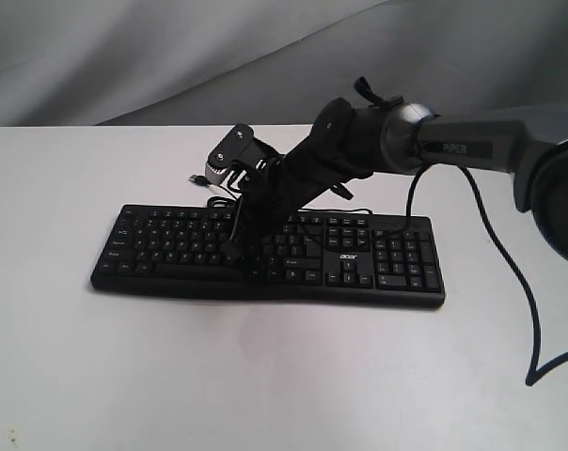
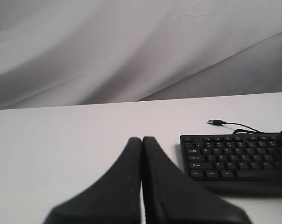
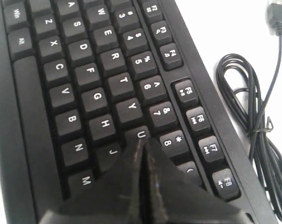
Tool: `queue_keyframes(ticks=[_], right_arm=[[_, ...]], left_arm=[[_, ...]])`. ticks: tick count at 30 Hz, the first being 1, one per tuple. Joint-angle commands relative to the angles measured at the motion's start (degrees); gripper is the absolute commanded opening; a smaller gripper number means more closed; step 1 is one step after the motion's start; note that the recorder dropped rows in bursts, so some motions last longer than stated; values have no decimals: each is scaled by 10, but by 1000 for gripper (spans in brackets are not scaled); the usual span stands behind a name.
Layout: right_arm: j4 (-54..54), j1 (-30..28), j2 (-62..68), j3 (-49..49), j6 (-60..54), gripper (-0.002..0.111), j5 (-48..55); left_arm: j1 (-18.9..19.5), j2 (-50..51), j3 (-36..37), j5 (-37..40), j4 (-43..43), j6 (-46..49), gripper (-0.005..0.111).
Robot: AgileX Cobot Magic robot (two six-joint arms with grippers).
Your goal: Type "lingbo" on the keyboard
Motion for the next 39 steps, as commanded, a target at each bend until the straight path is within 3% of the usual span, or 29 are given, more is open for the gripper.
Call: queue_keyframes(ticks=[1, 39], right_arm=[[-1, -1, 5, -2, 0, 0, -12], [10, 24, -5, -3, -4, 0, 35]], left_arm=[[-3, -3, 3, -6, 0, -1, 1], [-3, -3, 3, -6, 0, -1, 1]])
